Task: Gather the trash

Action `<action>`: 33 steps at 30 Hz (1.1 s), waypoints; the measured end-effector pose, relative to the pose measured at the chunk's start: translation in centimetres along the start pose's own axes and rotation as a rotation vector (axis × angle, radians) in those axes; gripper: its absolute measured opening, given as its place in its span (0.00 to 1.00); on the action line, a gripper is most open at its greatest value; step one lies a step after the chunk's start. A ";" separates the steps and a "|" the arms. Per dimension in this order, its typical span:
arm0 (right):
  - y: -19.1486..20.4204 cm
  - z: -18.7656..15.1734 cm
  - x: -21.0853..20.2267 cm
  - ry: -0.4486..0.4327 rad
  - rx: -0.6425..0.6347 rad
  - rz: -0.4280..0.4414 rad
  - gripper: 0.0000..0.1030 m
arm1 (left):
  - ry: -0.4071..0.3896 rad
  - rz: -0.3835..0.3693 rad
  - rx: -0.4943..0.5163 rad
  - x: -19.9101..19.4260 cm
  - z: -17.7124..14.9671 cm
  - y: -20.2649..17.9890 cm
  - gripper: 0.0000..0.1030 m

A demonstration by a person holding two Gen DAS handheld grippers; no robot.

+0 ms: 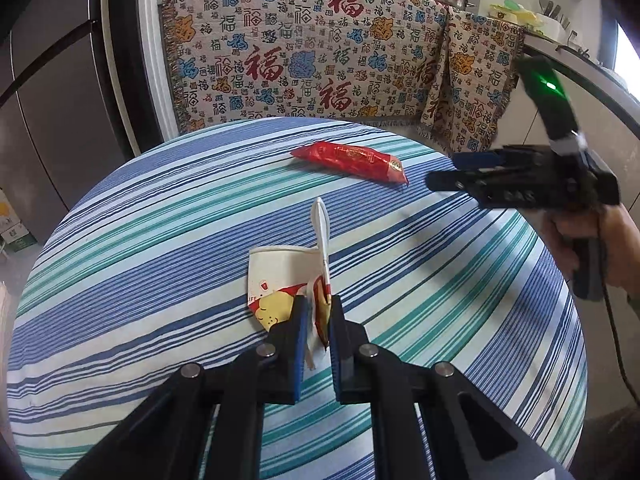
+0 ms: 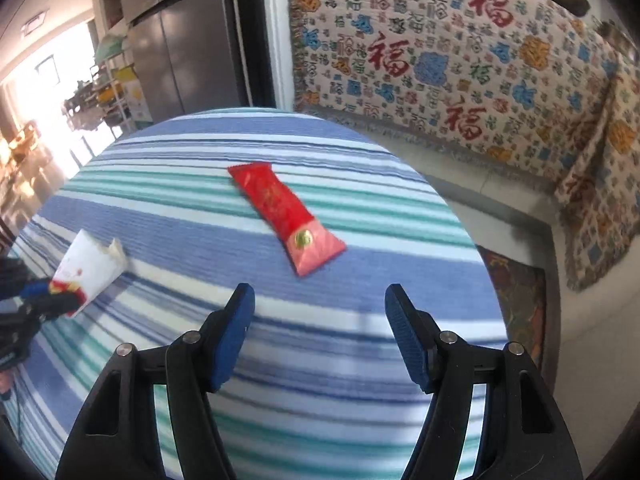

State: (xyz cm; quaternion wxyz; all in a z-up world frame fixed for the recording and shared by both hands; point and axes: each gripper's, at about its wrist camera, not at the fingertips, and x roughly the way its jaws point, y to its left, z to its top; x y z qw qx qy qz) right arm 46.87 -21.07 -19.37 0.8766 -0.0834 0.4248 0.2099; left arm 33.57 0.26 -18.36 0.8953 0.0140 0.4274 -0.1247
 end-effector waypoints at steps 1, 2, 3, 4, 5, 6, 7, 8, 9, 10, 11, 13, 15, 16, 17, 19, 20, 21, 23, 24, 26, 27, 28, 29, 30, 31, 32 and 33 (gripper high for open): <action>0.0 0.9 1.0 0.013 -0.006 0.016 0.72 | 0.001 -0.002 -0.006 -0.2 -0.2 0.2 0.10; 0.2 1.7 1.8 0.018 -0.020 0.014 0.73 | 0.002 -0.003 -0.010 -0.4 -0.3 0.4 0.10; 0.4 2.3 2.6 0.028 -0.037 0.014 0.76 | 0.003 -0.001 -0.013 -0.5 -0.5 0.5 0.10; 0.6 2.7 3.4 0.044 -0.050 0.019 0.78 | 0.004 0.002 -0.014 -0.6 -0.7 0.6 0.10; 0.7 3.0 4.1 0.057 -0.059 0.014 0.78 | 0.007 0.001 -0.017 -0.7 -0.9 0.7 0.10; 0.9 3.1 4.7 0.067 -0.063 0.012 0.76 | 0.009 0.001 -0.019 -0.7 -1.0 0.8 0.10; 0.9 3.2 5.2 0.087 -0.055 0.028 0.56 | 0.009 0.004 -0.020 -0.8 -1.1 0.8 0.10; 0.8 3.1 5.6 0.117 -0.044 0.041 0.37 | 0.008 0.007 -0.022 -0.9 -1.3 0.8 0.10; 0.9 2.8 5.4 0.113 -0.034 0.016 0.30 | 0.007 0.010 -0.027 -1.1 -1.7 0.9 0.10; 1.0 2.3 4.8 0.099 -0.020 0.004 0.30 | 0.004 0.010 -0.037 -1.3 -1.9 1.0 0.10; 1.1 1.5 3.9 0.089 0.006 0.003 0.30 | -0.001 0.014 -0.044 -1.6 -2.2 1.0 0.10; 1.5 -0.6 1.6 0.072 0.066 -0.019 0.30 | -0.013 0.026 -0.050 -2.3 -2.9 0.9 0.10; 2.2 -3.2 -0.8 0.069 0.129 -0.038 0.30 | -0.020 0.032 -0.060 -3.0 -3.9 0.7 0.10; 3.0 -5.1 -2.2 0.077 0.156 -0.075 0.30 | -0.022 0.031 -0.069 -3.3 -4.6 0.5 0.10; 3.9 -6.6 -3.3 0.082 0.177 -0.103 0.30 | -0.024 0.033 -0.074 -3.6 -5.3 0.3 0.10; 6.1 -10.2 -5.4 0.084 0.233 -0.106 0.30 | -0.026 0.041 -0.075 -3.9 -6.6 -0.2 0.10; 7.1 -11.6 -6.3 0.071 0.253 -0.100 0.32 | -0.021 0.042 -0.075 -3.9 -7.3 -0.5 0.11; 8.2 -12.9 -7.2 0.042 0.254 -0.110 0.33 | -0.016 0.046 -0.077 -3.9 -7.9 -0.8 0.14; 10.0 -14.9 -8.2 0.024 0.249 -0.131 0.44 | -0.022 0.042 -0.077 -4.1 -8.9 -1.1 0.14; 10.6 -15.4 -8.3 0.036 0.255 -0.106 0.61 | -0.024 0.041 -0.075 -4.5 -9.1 -1.0 0.22; 11.7 -16.1 -8.8 0.026 0.240 -0.087 0.68 | -0.004 0.034 -0.096 -4.7 -9.5 -0.5 0.65; 12.1 -16.2 -8.9 0.023 0.233 -0.094 0.68 | -0.001 0.039 -0.109 -4.8 -9.9 -0.3 0.75; 12.3 -16.4 -9.0 0.024 0.224 -0.090 0.69 | 0.006 0.040 -0.113 -4.8 -10.3 -0.1 0.75; 12.5 -16.5 -9.1 0.023 0.212 -0.092 0.69 | 0.020 0.038 -0.113 -4.7 -10.6 0.0 0.75; 12.5 -16.6 -9.1 0.020 0.207 -0.093 0.69 | 0.009 0.045 -0.101 -4.8 -10.9 -0.1 0.75; 12.5 -16.7 -9.1 0.017 0.205 -0.092 0.70 | 0.014 0.058 -0.096 -4.8 -11.1 -0.2 0.75; 12.6 -16.6 -8.9 0.016 0.200 -0.089 0.71 | 0.015 0.070 -0.087 -4.8 -11.1 -0.4 0.75; 12.6 -16.6 -8.8 0.018 0.195 -0.089 0.72 | 0.020 0.081 -0.080 -4.7 -11.2 -0.6 0.75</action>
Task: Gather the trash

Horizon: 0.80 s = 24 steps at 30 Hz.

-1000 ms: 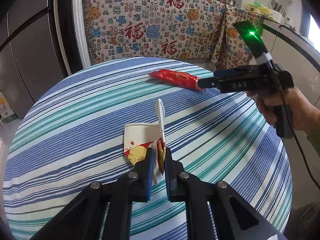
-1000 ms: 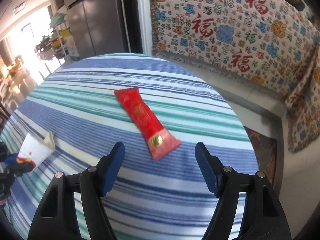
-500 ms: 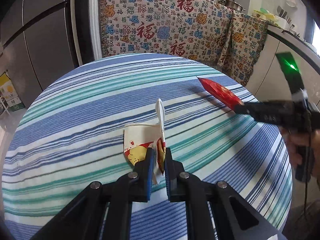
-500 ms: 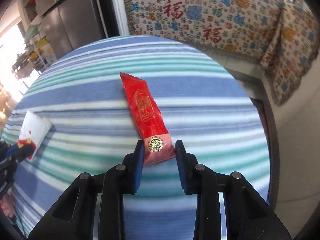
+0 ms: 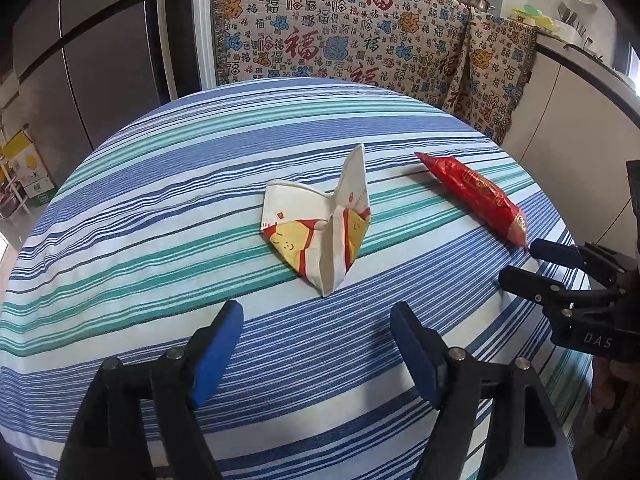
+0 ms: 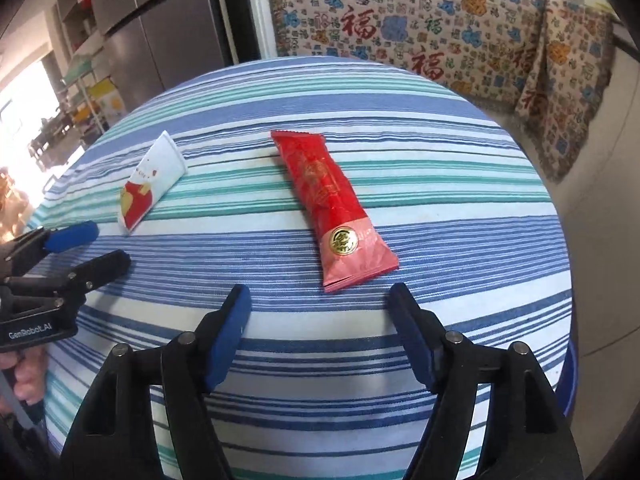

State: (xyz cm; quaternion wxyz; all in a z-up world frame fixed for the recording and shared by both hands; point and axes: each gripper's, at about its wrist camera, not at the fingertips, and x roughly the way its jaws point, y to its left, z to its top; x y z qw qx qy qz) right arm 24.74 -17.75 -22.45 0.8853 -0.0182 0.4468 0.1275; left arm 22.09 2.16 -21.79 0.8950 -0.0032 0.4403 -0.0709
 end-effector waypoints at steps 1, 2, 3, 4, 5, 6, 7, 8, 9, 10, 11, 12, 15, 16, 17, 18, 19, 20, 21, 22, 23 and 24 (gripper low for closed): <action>0.2 0.0 0.1 0.001 -0.005 -0.002 0.72 | 0.004 0.016 0.012 0.1 0.0 -0.2 0.75; 0.3 -0.1 0.0 0.001 -0.009 -0.005 0.73 | 0.010 0.035 0.026 0.3 0.0 -0.5 0.75; 0.4 0.0 0.1 0.002 -0.014 -0.006 0.74 | 0.011 0.047 0.035 0.3 0.0 -0.8 0.76; 0.4 0.1 0.2 0.003 -0.018 -0.005 0.76 | 0.011 0.047 0.032 0.3 -0.1 -0.7 0.76; 0.4 0.2 0.3 0.004 -0.021 -0.006 0.76 | 0.011 0.047 0.028 0.4 -0.1 -0.7 0.77; 0.5 0.2 0.3 0.006 -0.023 -0.008 0.77 | 0.011 0.047 0.028 0.4 -0.1 -0.7 0.77; 0.6 0.2 0.3 0.006 -0.024 -0.009 0.77 | 0.011 0.047 0.028 0.4 -0.1 -0.5 0.77; 0.5 0.2 0.4 0.007 -0.022 -0.008 0.77 | 0.011 0.049 0.029 0.4 -0.1 -0.5 0.77; 0.4 0.3 0.4 0.007 -0.019 -0.006 0.77 | 0.011 0.050 0.031 0.4 -0.1 -0.4 0.77; 0.3 0.3 0.4 0.009 -0.016 -0.001 0.77 | 0.011 0.048 0.030 0.4 -0.1 -0.3 0.77; 0.2 0.4 0.3 0.015 -0.012 0.007 0.77 | 0.012 0.048 0.030 0.4 -0.1 -0.3 0.77; -0.2 0.7 0.4 0.024 -0.006 0.014 0.76 | 0.012 0.049 0.033 0.4 -0.1 -0.3 0.77; -1.0 1.8 -0.3 0.040 0.013 0.043 0.75 | 0.020 0.021 0.032 -0.1 0.1 0.0 0.77; -1.2 2.4 -0.5 0.038 0.006 0.048 0.75 | 0.004 0.009 0.031 -0.7 0.2 0.3 0.77; -1.3 3.1 -0.7 0.044 -0.011 0.057 0.75 | -0.017 -0.005 0.031 -1.4 0.4 0.5 0.77; -1.2 3.9 -0.7 0.061 -0.034 0.072 0.75 | -0.031 -0.029 0.032 -2.0 0.8 0.6 0.76; -1.1 4.8 -0.5 0.083 -0.060 0.088 0.75 | -0.034 -0.058 0.033 -2.3 1.3 0.7 0.77; -0.9 5.5 -0.3 0.098 -0.084 0.088 0.75 | -0.034 -0.091 0.036 -2.4 1.9 0.8 0.77; -0.6 6.3 0.1 0.119 -0.115 0.082 0.75 | -0.025 -0.118 0.040 -2.2 2.5 0.8 0.77; -0.3 7.0 0.5 0.140 -0.139 0.082 0.75 | -0.016 -0.127 0.046 -1.8 3.1 0.8 0.76; 0.0 7.6 1.0 0.161 -0.151 0.089 0.75 | -0.009 -0.120 0.056 -1.3 3.6 0.9 0.75; 0.1 8.3 1.5 0.178 -0.152 0.096 0.73 | -0.006 -0.105 0.071 -0.8 4.2 0.8 0.74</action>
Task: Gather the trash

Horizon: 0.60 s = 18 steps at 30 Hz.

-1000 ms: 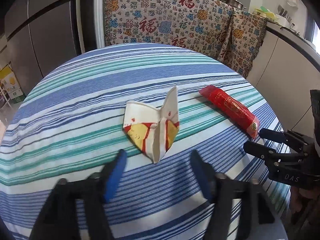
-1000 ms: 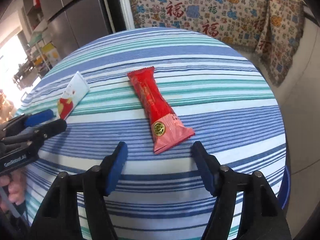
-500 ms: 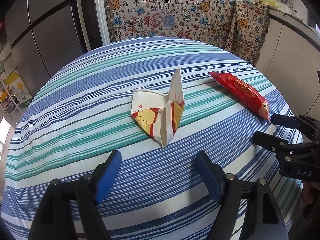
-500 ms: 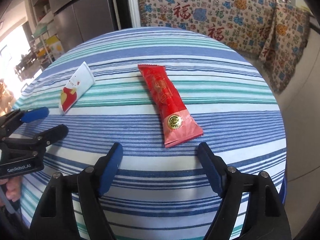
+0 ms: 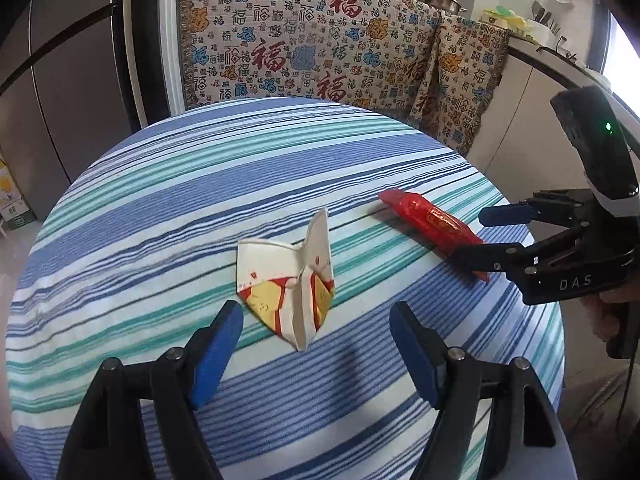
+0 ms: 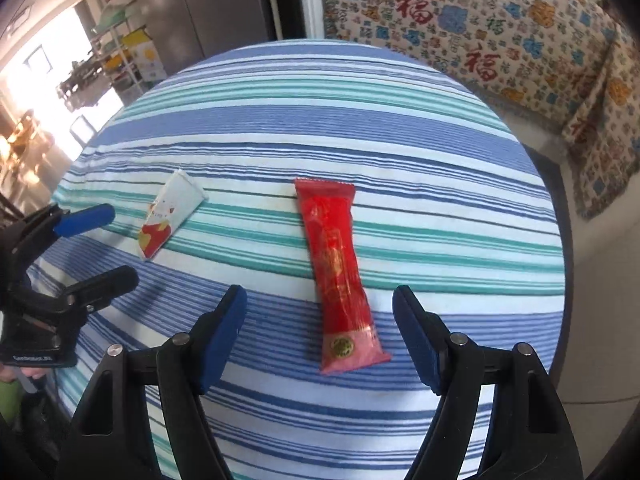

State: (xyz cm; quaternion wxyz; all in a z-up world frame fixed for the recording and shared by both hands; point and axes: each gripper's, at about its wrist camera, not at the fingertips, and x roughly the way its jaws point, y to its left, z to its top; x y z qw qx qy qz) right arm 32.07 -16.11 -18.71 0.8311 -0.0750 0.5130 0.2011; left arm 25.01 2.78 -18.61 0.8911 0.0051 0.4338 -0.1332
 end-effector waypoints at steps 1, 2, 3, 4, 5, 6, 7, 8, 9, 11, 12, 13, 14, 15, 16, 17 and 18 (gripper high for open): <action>0.0 0.6 0.5 0.018 0.003 0.010 0.69 | 0.001 0.011 0.012 0.4 0.5 -0.1 0.71; 0.0 1.0 1.0 0.035 0.001 0.011 0.67 | 0.008 0.012 0.022 0.8 0.9 -0.2 0.67; 0.1 1.4 1.8 0.065 -0.009 0.005 0.59 | 0.022 0.003 0.035 1.1 1.2 -0.4 0.58; 0.2 1.5 2.6 0.096 -0.015 -0.011 0.37 | 0.043 -0.003 0.055 1.7 1.4 -0.6 0.46; 0.0 1.5 3.0 0.109 -0.012 -0.040 0.21 | 0.067 -0.001 0.079 2.2 1.5 -1.0 0.36; -0.2 1.4 2.8 0.090 0.011 -0.049 0.15 | 0.087 0.007 0.099 2.6 1.5 -1.2 0.20; -0.5 1.2 2.1 0.067 0.042 -0.037 0.15 | 0.085 0.012 0.106 2.5 1.5 -1.3 0.20; -0.8 0.7 1.2 0.038 0.062 -0.027 0.15 | 0.072 0.009 0.102 2.1 1.6 -1.3 0.19; -1.1 0.2 0.1 0.007 0.081 -0.022 0.14 | 0.059 -0.006 0.091 1.6 1.9 -1.3 0.11; -2.4 -1.0 -2.1 -0.039 0.130 -0.009 0.14 | 0.033 -0.049 0.066 0.5 2.4 -1.6 0.03; -3.3 -1.7 -3.2 -0.060 0.163 -0.003 0.14 | 0.017 -0.071 0.062 0.1 2.8 -2.2 0.03; -4.4 -2.7 -4.3 -0.075 0.196 -0.006 0.14 | 0.000 -0.089 0.074 -0.4 3.3 -3.2 0.03; -5.5 -3.3 -5.3 -0.088 0.222 -0.016 0.14 | -0.015 -0.104 0.090 -0.9 3.7 -4.4 0.03; -6.7 -4.2 -6.4 -0.104 0.249 -0.029 0.14 | -0.029 -0.128 0.107 -1.2 4.2 -5.9 0.03; -8.0 -5.2 -7.5 -0.119 0.281 -0.038 0.14 | -0.037 -0.150 0.124 -1.3 4.6 -7.4 0.03; -9.2 -6.4 -8.8 -0.131 0.318 -0.044 0.14 | -0.048 -0.172 0.136 -1.4 5.0 -9.0 0.03; -10.3 -7.5 -9.7 -0.146 0.349 -0.052 0.14 | -0.055 -0.197 0.142 -1.4 5.3 -10.5 0.03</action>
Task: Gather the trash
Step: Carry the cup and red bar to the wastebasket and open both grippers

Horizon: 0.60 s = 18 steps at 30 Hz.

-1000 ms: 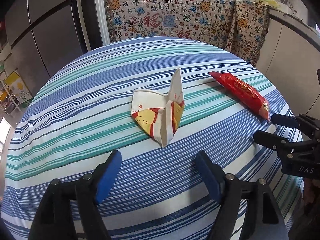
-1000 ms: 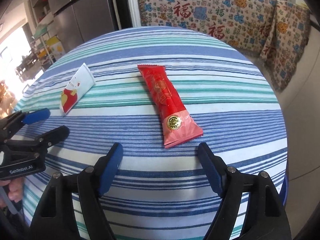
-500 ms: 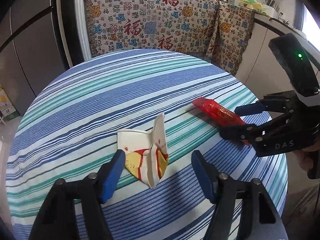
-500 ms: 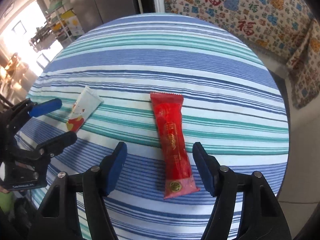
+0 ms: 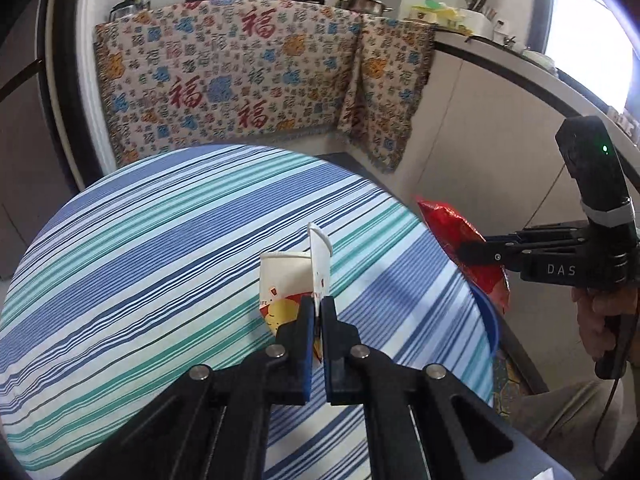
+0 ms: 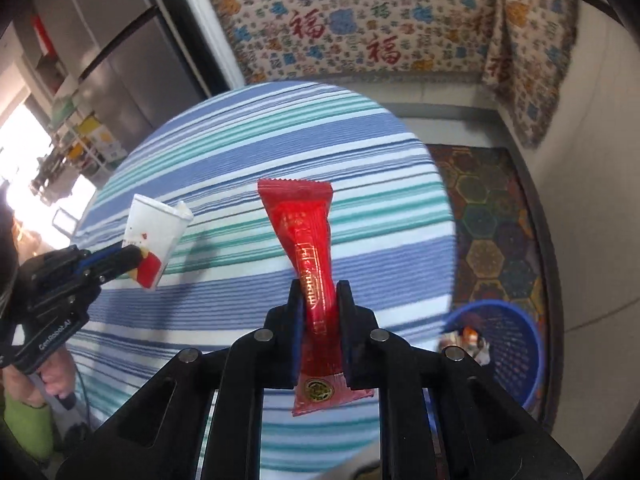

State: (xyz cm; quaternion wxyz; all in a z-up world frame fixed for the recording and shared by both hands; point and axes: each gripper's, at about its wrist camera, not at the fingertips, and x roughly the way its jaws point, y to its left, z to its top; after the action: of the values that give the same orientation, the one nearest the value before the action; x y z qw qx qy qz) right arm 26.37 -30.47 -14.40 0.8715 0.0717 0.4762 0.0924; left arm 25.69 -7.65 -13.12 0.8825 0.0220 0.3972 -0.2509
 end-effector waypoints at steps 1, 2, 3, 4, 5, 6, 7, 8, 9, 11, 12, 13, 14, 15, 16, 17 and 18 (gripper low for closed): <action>-1.4 -0.5 -1.1 -0.012 0.027 -0.009 0.14 | -0.004 -0.029 0.004 0.2 0.5 -1.2 0.03; -3.1 -1.1 -2.2 -0.022 0.056 -0.025 0.14 | -0.008 -0.065 0.011 0.5 1.0 -2.8 0.03; -4.4 -1.5 -3.0 -0.027 0.081 -0.041 0.14 | -0.009 -0.102 0.025 0.7 1.4 -4.6 0.03; -6.0 -2.0 -3.7 -0.029 0.108 -0.059 0.14 | -0.011 -0.135 0.041 0.9 1.7 -6.3 0.03; -7.5 -2.6 -4.2 -0.025 0.135 -0.078 0.14 | -0.009 -0.171 0.062 1.2 2.1 -8.4 0.03; -8.8 -3.3 -4.4 -0.017 0.158 -0.095 0.14 | -0.003 -0.204 0.083 1.6 2.4 -10.1 0.03; -10.3 -3.9 -4.5 -0.011 0.188 -0.114 0.14 | 0.007 -0.239 0.102 2.3 2.8 -11.8 0.03; -12.0 -4.5 -4.4 0.000 0.226 -0.128 0.14 | 0.020 -0.267 0.119 3.0 2.9 -13.7 0.03; -13.7 -5.2 -4.2 0.010 0.262 -0.133 0.14 | 0.034 -0.287 0.131 3.7 2.8 -15.2 0.03; -16.8 -6.7 -3.6 0.024 0.338 -0.139 0.14 | 0.067 -0.313 0.141 5.9 2.5 -18.1 0.03; -18.1 -7.3 -3.3 0.032 0.367 -0.139 0.14 | 0.090 -0.320 0.143 7.4 2.2 -19.2 0.03; -19.5 -8.0 -2.7 0.041 0.398 -0.136 0.14 | 0.111 -0.322 0.141 8.8 2.0 -20.1 0.03; -20.8 -8.7 -2.1 0.051 0.426 -0.131 0.14 | 0.132 -0.320 0.137 10.4 1.6 -20.7 0.03; -22.2 -9.5 -1.5 0.066 0.449 -0.123 0.14 | 0.154 -0.317 0.132 12.0 1.3 -21.3 0.03; -23.3 -10.0 -0.7 0.075 0.477 -0.114 0.14 | 0.178 -0.316 0.125 13.8 0.9 -21.9 0.04; -24.4 -10.5 0.0 0.088 0.496 -0.100 0.14 | 0.201 -0.312 0.117 15.5 0.4 -22.2 0.04; -25.5 -11.2 0.7 0.097 0.518 -0.087 0.14 | 0.220 -0.304 0.112 17.0 0.0 -22.7 0.04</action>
State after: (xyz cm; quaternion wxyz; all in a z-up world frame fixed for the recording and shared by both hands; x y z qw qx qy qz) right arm 19.68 -54.72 -26.46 0.8034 0.2673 0.5279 -0.0666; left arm 24.76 -34.69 -21.59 0.7831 0.0380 0.4754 -0.3991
